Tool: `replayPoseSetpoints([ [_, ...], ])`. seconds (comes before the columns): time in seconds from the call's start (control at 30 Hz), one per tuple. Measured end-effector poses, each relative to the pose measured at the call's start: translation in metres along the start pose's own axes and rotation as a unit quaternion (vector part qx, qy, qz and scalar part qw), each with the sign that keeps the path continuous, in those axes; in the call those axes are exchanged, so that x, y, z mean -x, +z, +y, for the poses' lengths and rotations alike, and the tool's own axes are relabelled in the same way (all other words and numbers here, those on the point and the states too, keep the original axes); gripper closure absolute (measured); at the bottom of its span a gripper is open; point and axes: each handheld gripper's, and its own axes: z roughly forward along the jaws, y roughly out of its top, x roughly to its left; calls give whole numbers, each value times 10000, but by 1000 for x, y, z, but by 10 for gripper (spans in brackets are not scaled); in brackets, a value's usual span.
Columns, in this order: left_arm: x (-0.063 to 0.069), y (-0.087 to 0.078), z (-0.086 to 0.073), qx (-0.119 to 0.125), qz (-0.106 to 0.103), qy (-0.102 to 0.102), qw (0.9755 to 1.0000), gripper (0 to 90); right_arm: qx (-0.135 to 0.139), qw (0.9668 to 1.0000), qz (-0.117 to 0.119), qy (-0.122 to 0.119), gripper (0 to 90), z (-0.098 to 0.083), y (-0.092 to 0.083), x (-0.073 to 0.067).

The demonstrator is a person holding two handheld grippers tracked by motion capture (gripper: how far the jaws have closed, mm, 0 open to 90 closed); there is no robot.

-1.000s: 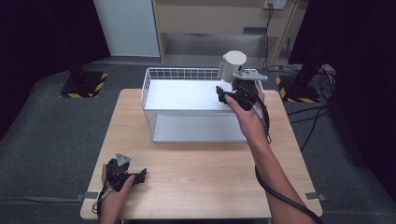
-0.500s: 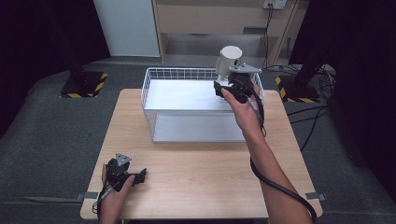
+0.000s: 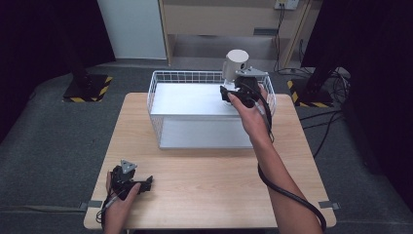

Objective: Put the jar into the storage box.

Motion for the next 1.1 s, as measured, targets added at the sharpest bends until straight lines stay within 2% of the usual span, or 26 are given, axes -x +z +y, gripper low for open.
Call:
replayPoseSetpoints([
  [0.43,0,0,0,0,-1,1,10000,0,-3,10000,36,8,313,2,7,-5],
  [1.1,0,0,0,0,-2,5,10000,0,-17,9999,21,109,313,-2,13,-3],
])
